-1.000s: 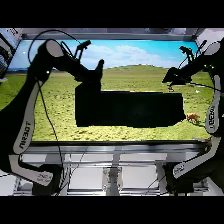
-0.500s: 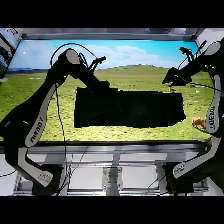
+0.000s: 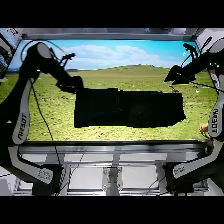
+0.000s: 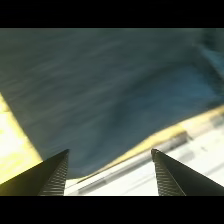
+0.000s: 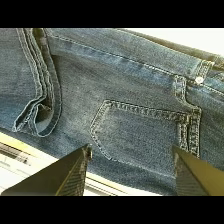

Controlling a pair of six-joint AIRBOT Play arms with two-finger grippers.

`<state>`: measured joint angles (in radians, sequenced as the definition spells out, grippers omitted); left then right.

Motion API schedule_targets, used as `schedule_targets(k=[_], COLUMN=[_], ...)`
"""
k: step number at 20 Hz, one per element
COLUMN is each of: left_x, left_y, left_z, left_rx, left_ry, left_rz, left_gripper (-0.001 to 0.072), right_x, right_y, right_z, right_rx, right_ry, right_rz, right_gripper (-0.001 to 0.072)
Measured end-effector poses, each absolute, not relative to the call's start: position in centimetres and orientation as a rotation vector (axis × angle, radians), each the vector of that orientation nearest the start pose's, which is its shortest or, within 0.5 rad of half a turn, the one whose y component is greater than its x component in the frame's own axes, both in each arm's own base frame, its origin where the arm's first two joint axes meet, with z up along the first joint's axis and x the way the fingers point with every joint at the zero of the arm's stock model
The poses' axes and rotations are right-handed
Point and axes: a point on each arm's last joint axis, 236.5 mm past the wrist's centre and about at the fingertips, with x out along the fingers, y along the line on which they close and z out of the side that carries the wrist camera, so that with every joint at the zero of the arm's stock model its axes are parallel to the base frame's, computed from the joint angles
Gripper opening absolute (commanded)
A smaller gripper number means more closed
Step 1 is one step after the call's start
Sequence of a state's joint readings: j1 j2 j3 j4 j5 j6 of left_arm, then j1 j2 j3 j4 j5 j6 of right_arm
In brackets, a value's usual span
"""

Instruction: Fold the clothes and pants, and hang the long-sleeved shirts on hangers.

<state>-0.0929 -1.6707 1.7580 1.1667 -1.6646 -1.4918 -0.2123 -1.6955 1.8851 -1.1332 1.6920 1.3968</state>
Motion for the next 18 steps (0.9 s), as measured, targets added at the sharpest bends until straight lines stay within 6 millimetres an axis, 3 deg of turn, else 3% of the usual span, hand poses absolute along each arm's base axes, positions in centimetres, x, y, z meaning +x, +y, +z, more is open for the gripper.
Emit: schedule_targets(k=[3,6,8,11,12,13,18], left_x=[39.4,38.3,37.7,37.4,37.5,37.7,38.2], left_y=[-10.3,-9.2,-8.8,-8.6,-8.6,-8.7,-9.0], left_z=[1.8,-2.2,-4.7,-7.1,-7.5,-7.9,-8.6], left_rx=[-0.209,-0.256,-0.278,-0.296,-0.301,-0.302,-0.307], left_ry=[1.615,1.667,1.68,1.668,1.659,1.647,1.616], left_rz=[-0.401,-0.346,-0.316,-0.284,-0.28,-0.277,-0.273], left_gripper=[0.0599,0.0599,0.0599,0.0599,0.0599,0.0599,0.0598], right_x=[43.9,43.9,43.8,44.4,44.6,44.6,42.9], right_y=[0.7,1.2,2.8,7.2,9.3,11.2,20.1], right_z=[8.1,8.2,8.2,8.2,8.0,7.7,2.3], right_rx=[0.289,0.299,0.287,0.229,0.2,0.164,-0.046], right_ry=[1.389,1.394,1.401,1.377,1.364,1.356,1.387], right_rz=[0.336,0.333,0.356,0.426,0.458,0.489,0.615], right_gripper=[0.0545,0.0545,0.0545,0.051,0.0395,0.0343,0.0313])
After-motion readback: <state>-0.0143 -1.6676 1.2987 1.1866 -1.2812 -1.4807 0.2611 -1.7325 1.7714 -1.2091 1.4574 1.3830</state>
